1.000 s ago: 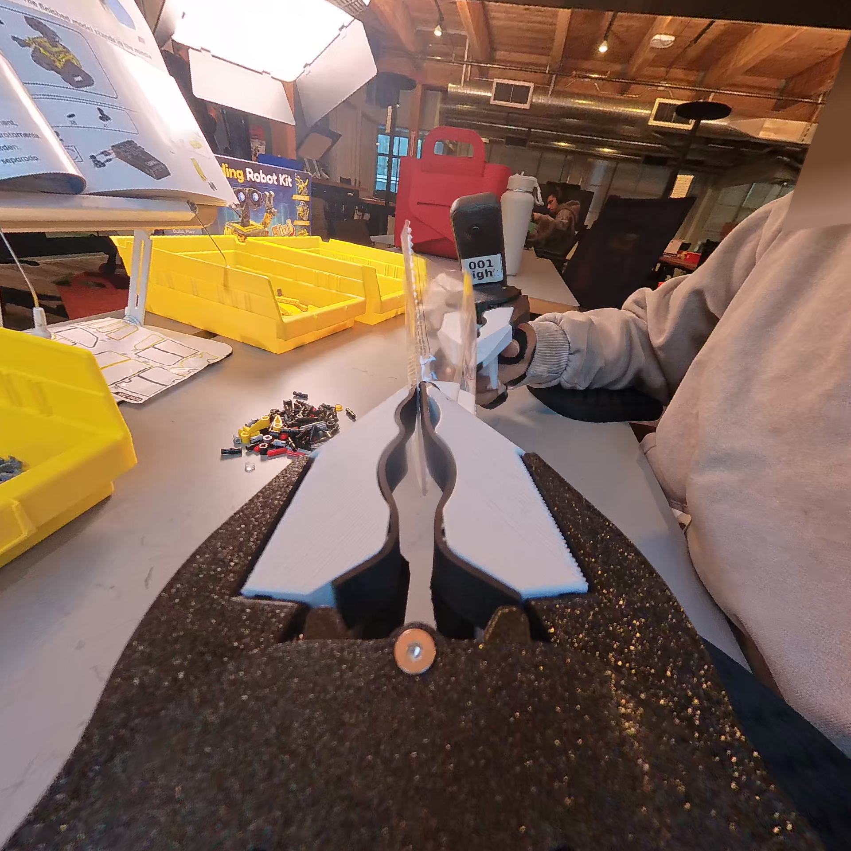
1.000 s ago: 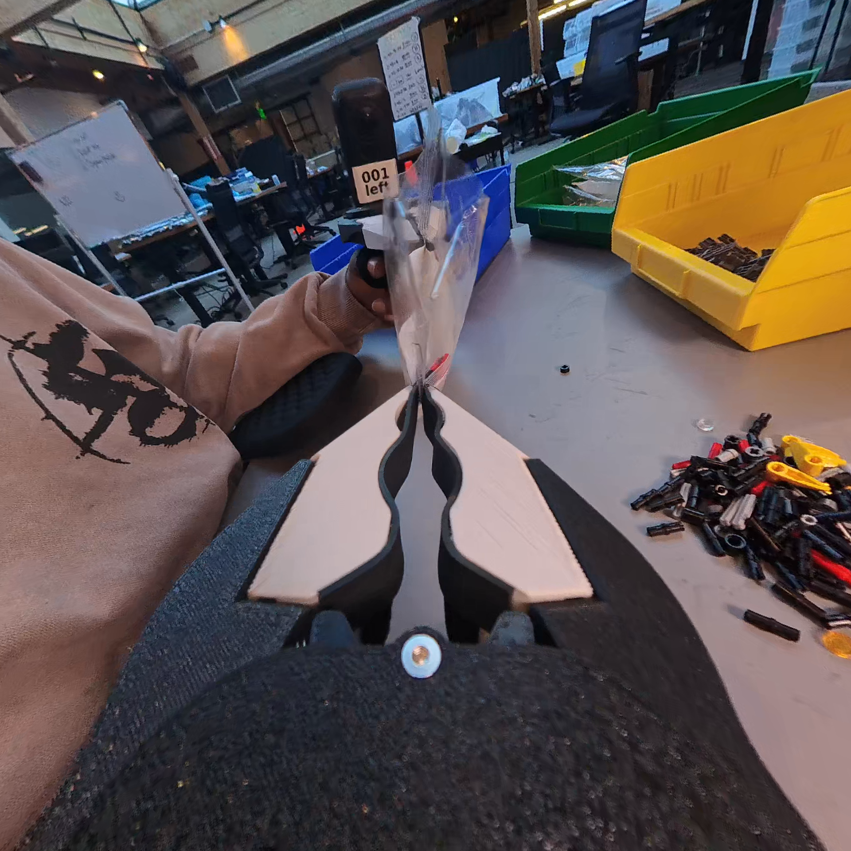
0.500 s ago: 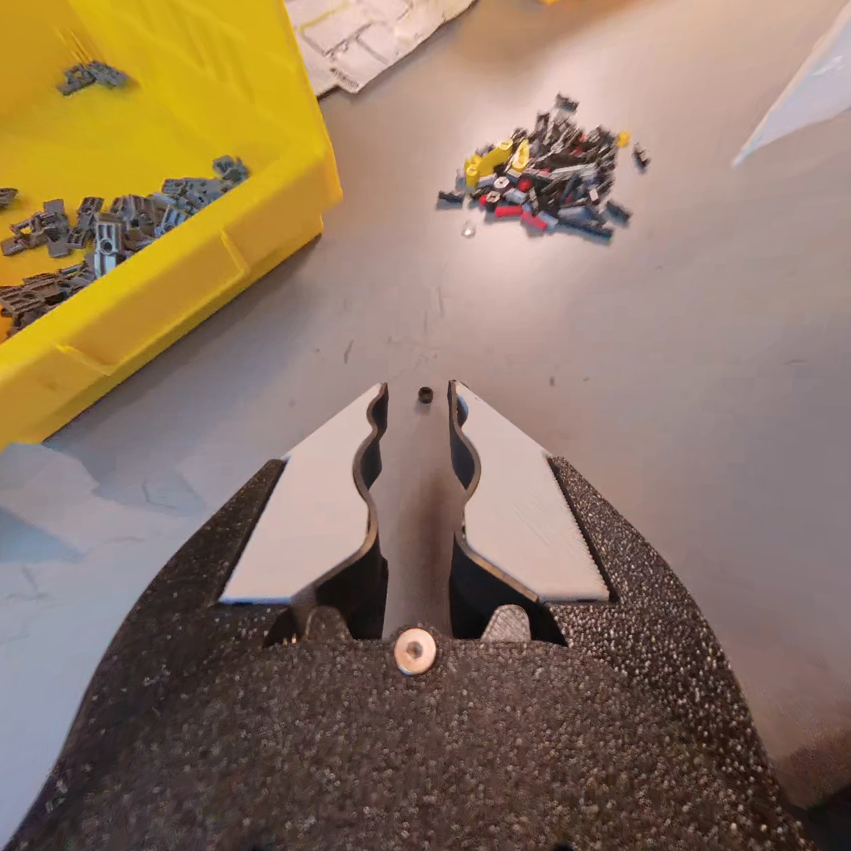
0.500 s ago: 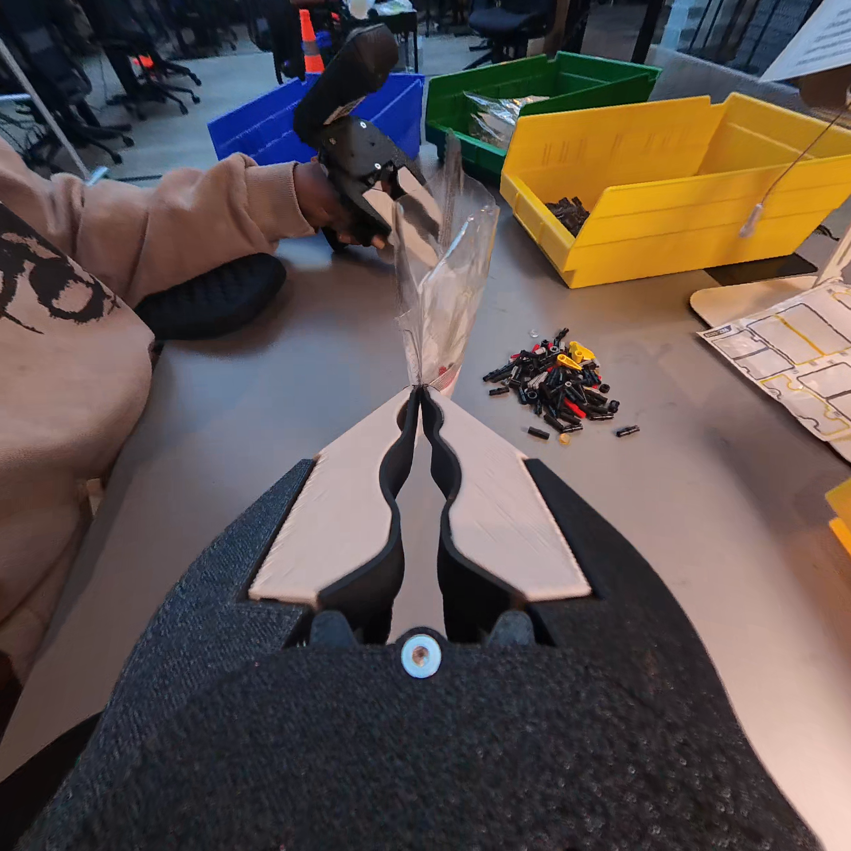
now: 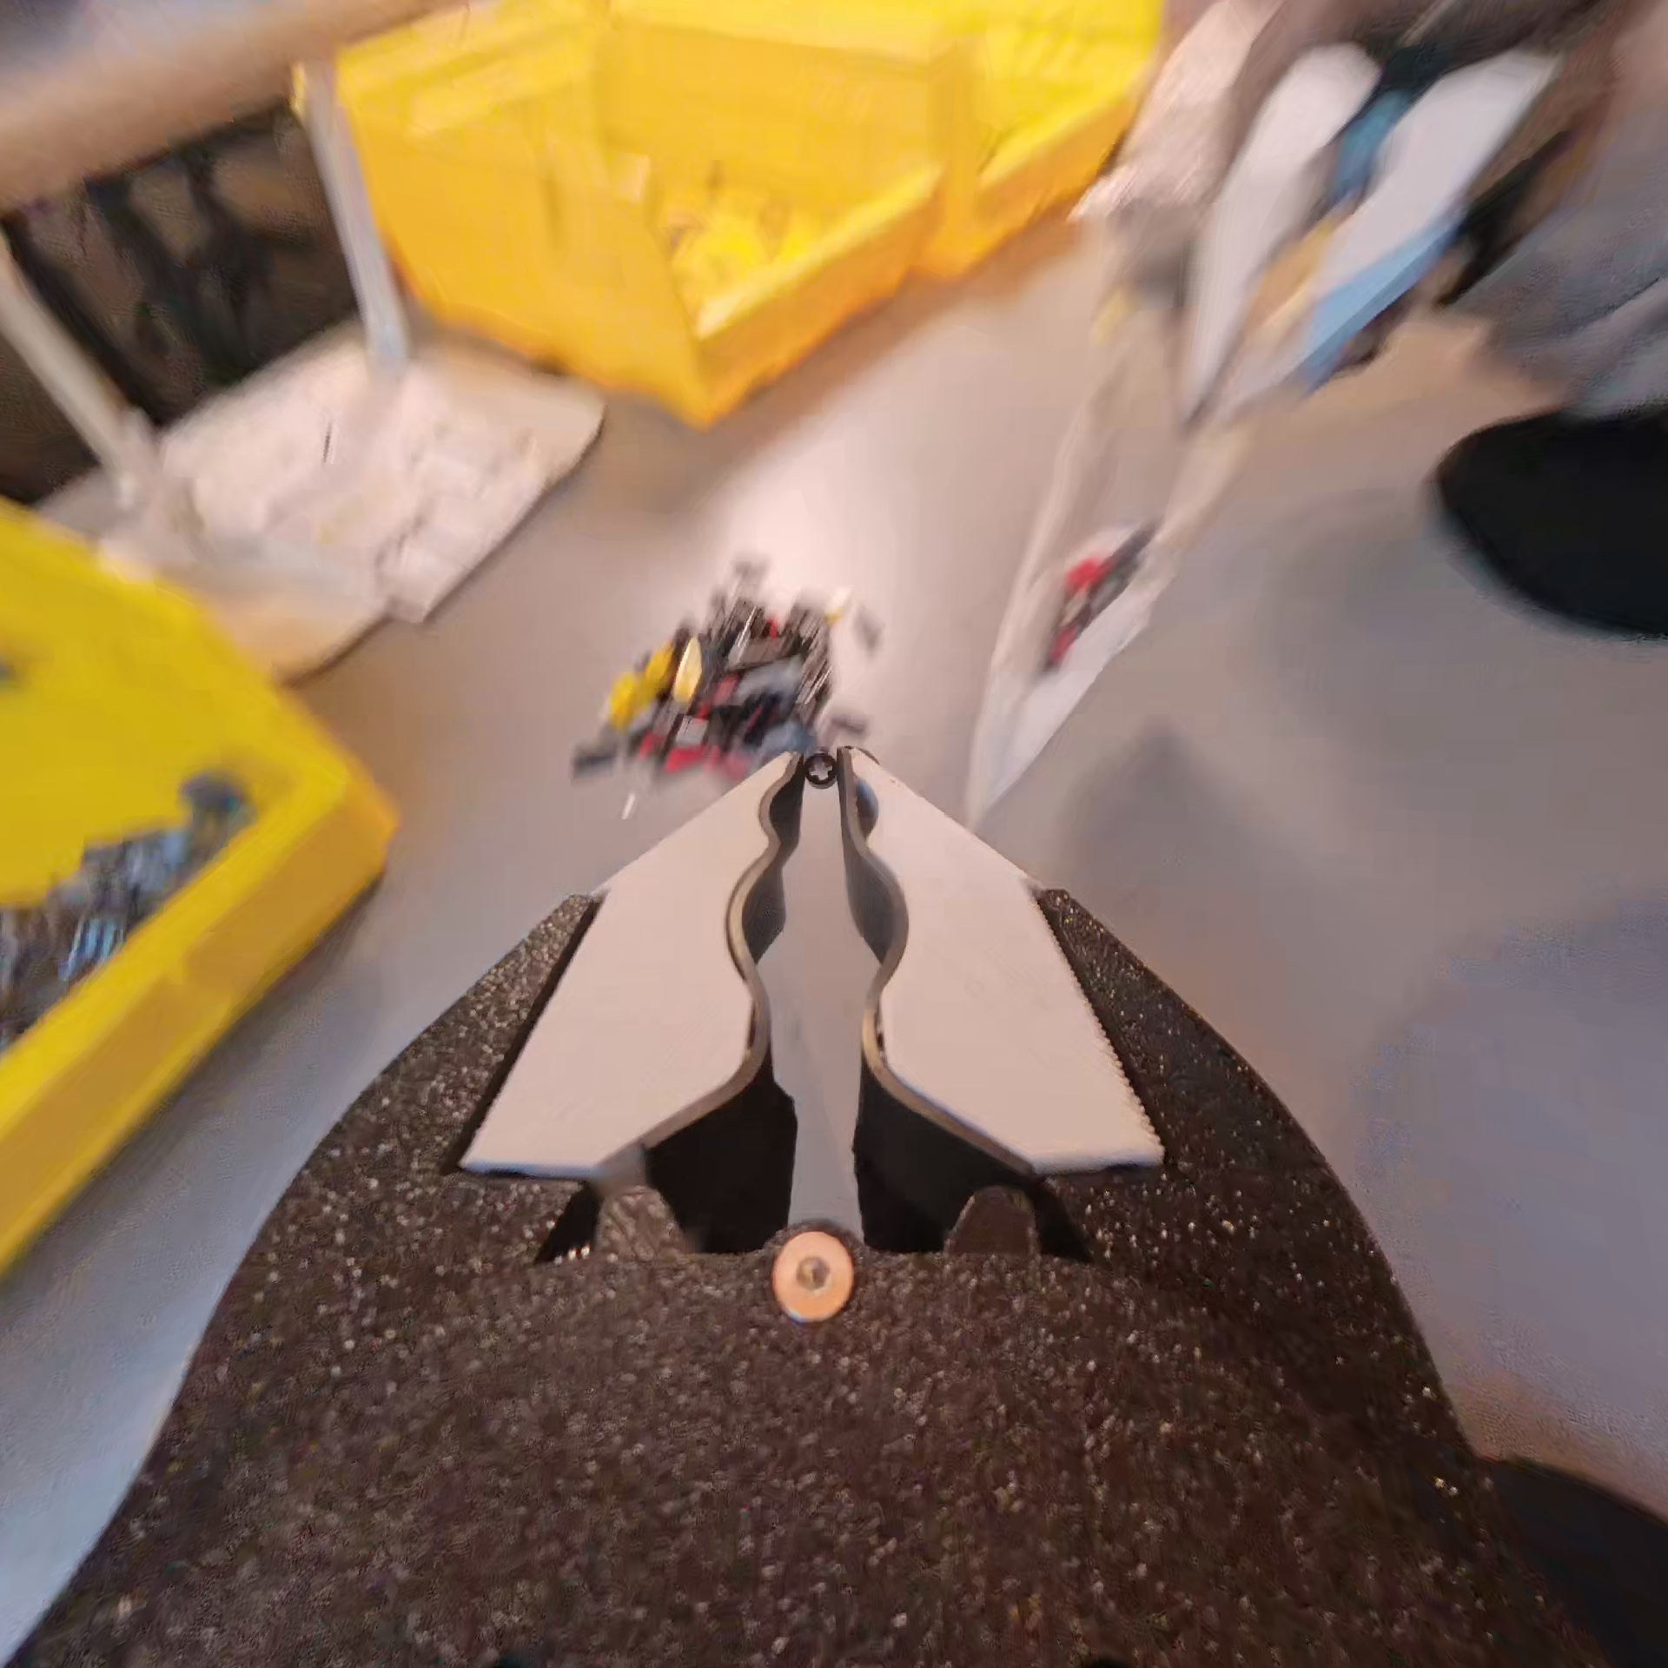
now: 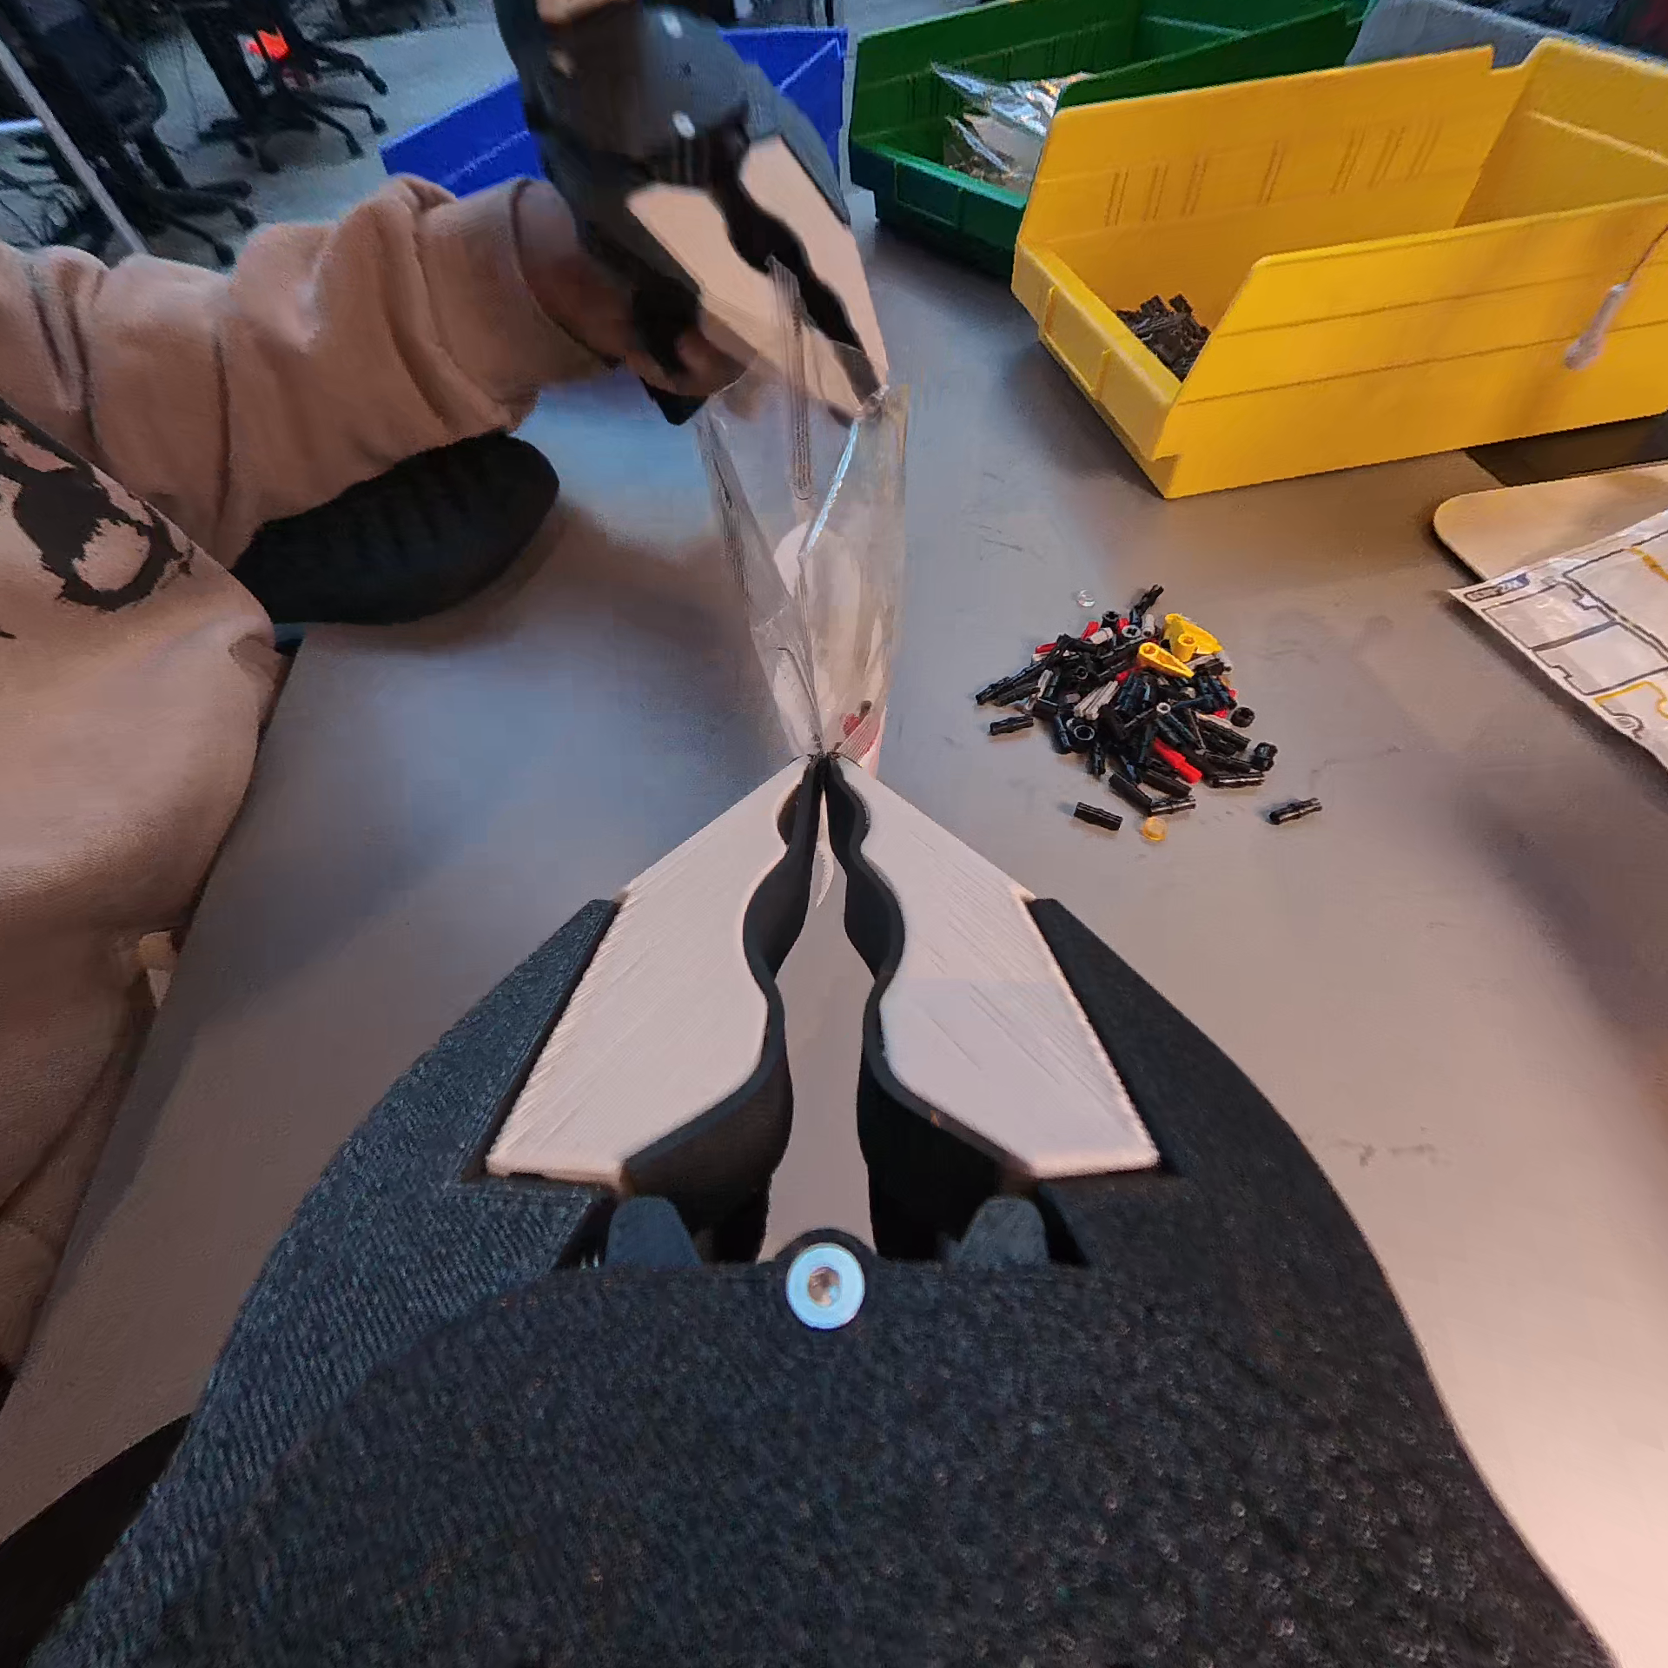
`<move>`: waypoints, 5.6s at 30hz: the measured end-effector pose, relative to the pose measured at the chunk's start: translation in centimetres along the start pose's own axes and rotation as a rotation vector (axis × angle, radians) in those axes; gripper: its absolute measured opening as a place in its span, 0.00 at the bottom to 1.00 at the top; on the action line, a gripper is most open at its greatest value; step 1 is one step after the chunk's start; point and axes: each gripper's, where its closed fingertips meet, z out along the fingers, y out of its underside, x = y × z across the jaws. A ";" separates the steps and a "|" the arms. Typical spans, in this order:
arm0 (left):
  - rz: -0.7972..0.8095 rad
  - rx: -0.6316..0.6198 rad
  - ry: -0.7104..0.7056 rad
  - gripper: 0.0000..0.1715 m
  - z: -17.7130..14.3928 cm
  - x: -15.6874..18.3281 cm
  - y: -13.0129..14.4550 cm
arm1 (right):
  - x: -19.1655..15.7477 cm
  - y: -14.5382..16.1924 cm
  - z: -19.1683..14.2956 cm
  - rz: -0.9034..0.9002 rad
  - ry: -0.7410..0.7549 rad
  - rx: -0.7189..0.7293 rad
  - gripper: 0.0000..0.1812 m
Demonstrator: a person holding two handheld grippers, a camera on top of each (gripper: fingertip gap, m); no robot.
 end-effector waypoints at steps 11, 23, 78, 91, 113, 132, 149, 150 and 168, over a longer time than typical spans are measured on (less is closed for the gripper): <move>0.251 0.060 0.160 0.05 2.9 6.8 -7.2 | -0.5 0.1 0.6 -0.017 0.006 -0.027 0.00; -0.114 -0.139 -0.076 0.26 4.3 -6.7 0.6 | 1.6 -0.2 -2.2 0.007 0.069 0.017 0.00; -0.182 -0.186 -0.038 0.11 5.4 -9.0 5.2 | 5.0 -12.0 6.1 0.036 -0.151 0.184 0.00; -0.098 -0.289 -0.068 0.17 7.9 -9.1 6.2 | 4.2 -6.7 4.1 0.092 -0.211 0.060 0.00; -0.012 -0.332 0.070 0.03 9.9 -8.2 6.2 | 3.1 1.0 -1.7 0.162 -0.264 0.040 0.00; 0.165 0.079 0.310 0.02 5.6 1.5 -8.5 | 3.4 1.3 0.4 0.124 -0.192 0.003 0.00; 0.256 -0.045 0.328 0.06 6.9 3.0 -6.0 | 3.5 1.7 0.6 0.118 -0.186 -0.011 0.00; 0.255 -0.042 0.329 0.06 6.8 3.0 -6.1 | 3.5 1.7 0.6 0.119 -0.185 -0.010 0.00; 0.225 -0.126 0.352 0.18 5.3 1.7 -3.8 | 4.1 2.1 -0.1 0.131 -0.173 -0.004 0.00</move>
